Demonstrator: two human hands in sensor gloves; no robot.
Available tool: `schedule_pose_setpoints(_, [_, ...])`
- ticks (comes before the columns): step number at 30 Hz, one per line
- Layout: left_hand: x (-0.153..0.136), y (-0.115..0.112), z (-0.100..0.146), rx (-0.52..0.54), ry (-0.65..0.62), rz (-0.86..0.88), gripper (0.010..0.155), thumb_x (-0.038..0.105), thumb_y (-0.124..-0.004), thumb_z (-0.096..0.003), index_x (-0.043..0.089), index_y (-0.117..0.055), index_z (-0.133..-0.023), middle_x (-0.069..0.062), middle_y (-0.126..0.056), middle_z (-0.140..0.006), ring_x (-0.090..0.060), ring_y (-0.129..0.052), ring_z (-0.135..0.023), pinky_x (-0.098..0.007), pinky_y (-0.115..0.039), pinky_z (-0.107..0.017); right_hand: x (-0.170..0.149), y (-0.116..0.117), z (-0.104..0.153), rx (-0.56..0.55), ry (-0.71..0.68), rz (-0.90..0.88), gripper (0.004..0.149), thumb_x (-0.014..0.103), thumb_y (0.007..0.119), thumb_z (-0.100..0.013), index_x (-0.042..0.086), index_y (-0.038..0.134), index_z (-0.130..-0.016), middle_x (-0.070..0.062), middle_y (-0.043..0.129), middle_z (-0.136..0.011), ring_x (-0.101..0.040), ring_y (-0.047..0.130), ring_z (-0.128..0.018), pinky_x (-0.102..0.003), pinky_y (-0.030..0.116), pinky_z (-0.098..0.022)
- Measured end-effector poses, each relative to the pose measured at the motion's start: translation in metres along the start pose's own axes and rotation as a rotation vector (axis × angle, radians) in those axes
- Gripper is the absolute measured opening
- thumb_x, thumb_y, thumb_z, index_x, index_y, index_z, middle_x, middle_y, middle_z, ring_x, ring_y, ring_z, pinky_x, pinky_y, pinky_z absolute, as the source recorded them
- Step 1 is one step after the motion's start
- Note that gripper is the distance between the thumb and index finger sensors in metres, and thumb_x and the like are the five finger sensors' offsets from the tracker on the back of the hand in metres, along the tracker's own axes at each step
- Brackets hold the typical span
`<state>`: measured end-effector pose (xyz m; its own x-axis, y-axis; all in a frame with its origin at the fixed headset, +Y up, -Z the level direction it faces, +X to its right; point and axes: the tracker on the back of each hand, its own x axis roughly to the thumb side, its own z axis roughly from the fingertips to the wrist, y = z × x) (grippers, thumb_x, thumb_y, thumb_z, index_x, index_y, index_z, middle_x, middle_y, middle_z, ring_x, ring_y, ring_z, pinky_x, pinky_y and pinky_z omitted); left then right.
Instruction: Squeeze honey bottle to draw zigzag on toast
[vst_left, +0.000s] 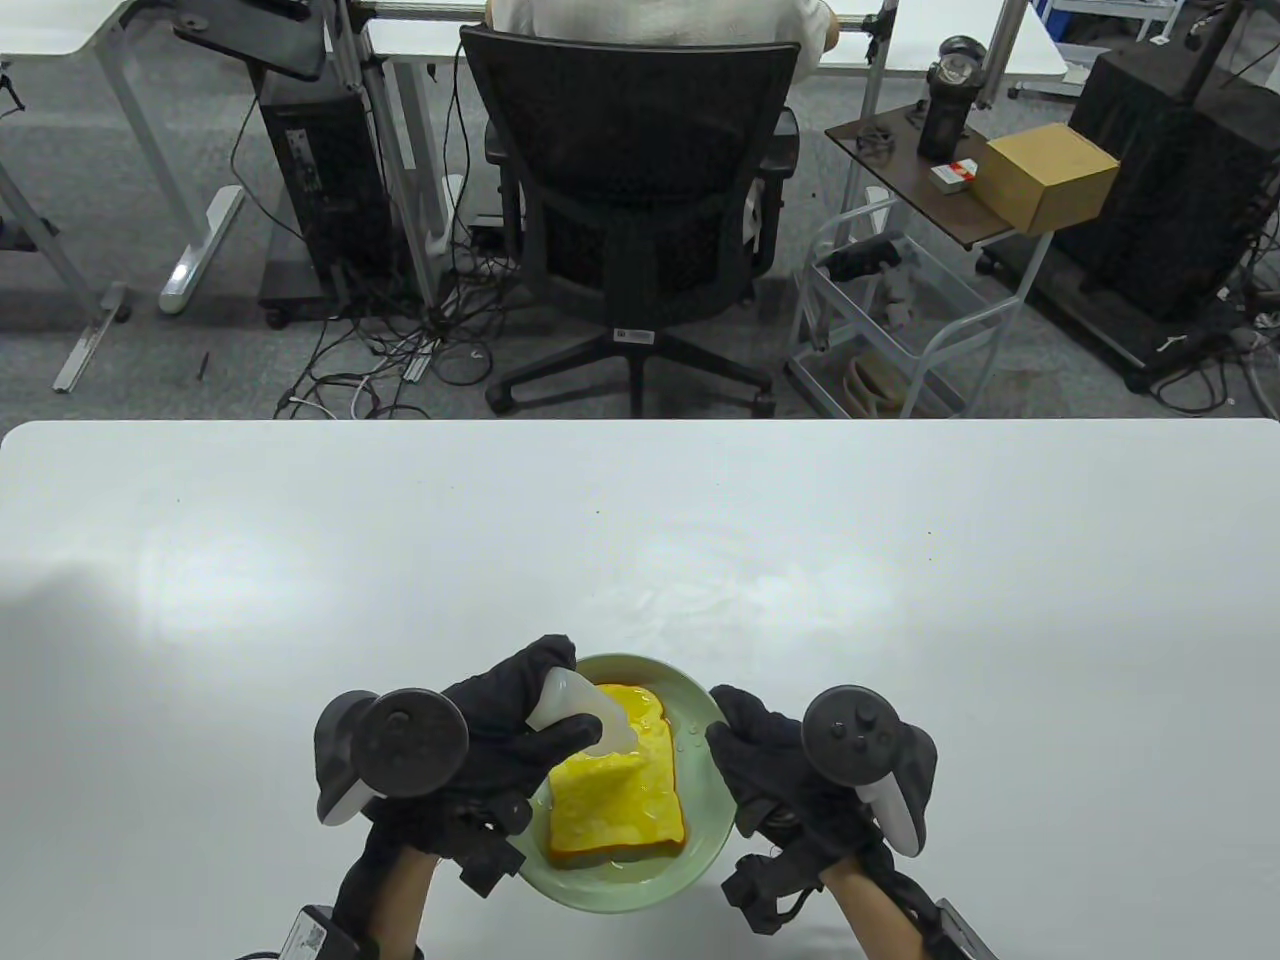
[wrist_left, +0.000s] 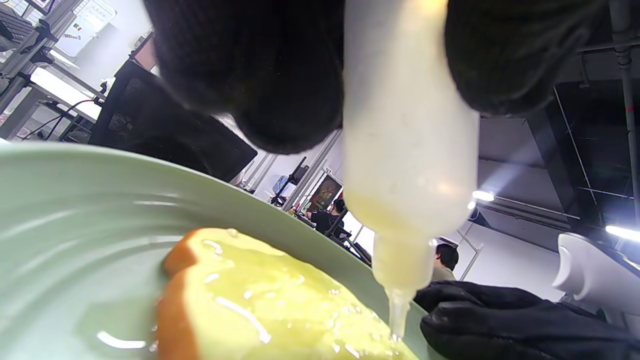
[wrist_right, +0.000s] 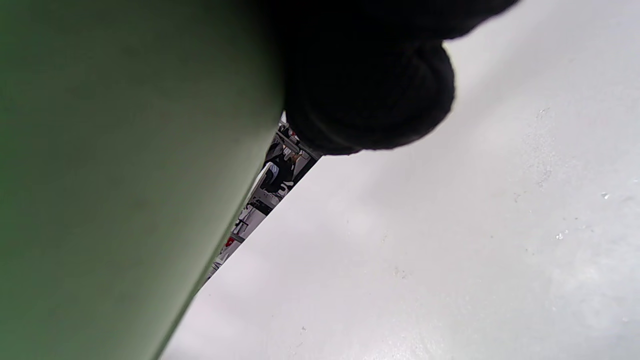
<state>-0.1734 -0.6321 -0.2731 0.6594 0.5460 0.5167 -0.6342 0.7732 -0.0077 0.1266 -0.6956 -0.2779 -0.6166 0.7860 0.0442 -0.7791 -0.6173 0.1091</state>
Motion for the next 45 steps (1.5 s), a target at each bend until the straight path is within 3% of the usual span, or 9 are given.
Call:
schedule_pose_setpoints(30, [-0.018,0.027,0.012,0.064,0.060,0.018,0.079,0.058,-0.087,-0.0393,0.011,-0.070,-0.101,-0.005,-0.089,-0.078,-0.019,-0.105,-0.049,-0.031,-0.094,-0.034,-0.014,-0.034,-0.006,-0.090,0.052,-0.090,0.051,0.033,0.077,-0.048,0.008,0.077,-0.093,-0.012,0.102,-0.055,-0.027,0.100,-0.032,-0.028,0.085,-0.016])
schedule_pose_setpoints(36, [-0.015,0.024,0.011,0.062,0.045,0.024,0.079,0.058,-0.087,-0.0392,0.012,-0.070,-0.101,-0.005,-0.089,-0.078,-0.019,-0.105,-0.049,-0.031,-0.094,-0.034,-0.015,-0.033,-0.005,-0.096,0.051,-0.088,0.051,0.033,0.077,-0.048,0.008,0.077,-0.093,-0.011,0.102,-0.055,-0.026,0.100,-0.031,-0.028,0.085,-0.016])
schedule_pose_setpoints(45, [-0.002,0.001,0.001,-0.012,-0.001,0.020,0.079,0.059,-0.086,-0.0393,0.012,-0.069,-0.101,-0.005,-0.089,-0.078,-0.019,-0.105,-0.049,-0.031,-0.094,-0.034,-0.009,-0.011,-0.005,-0.044,0.024,-0.025,0.051,0.034,0.077,-0.048,0.008,0.077,-0.093,-0.011,0.102,-0.054,-0.026,0.100,-0.031,-0.028,0.086,-0.016])
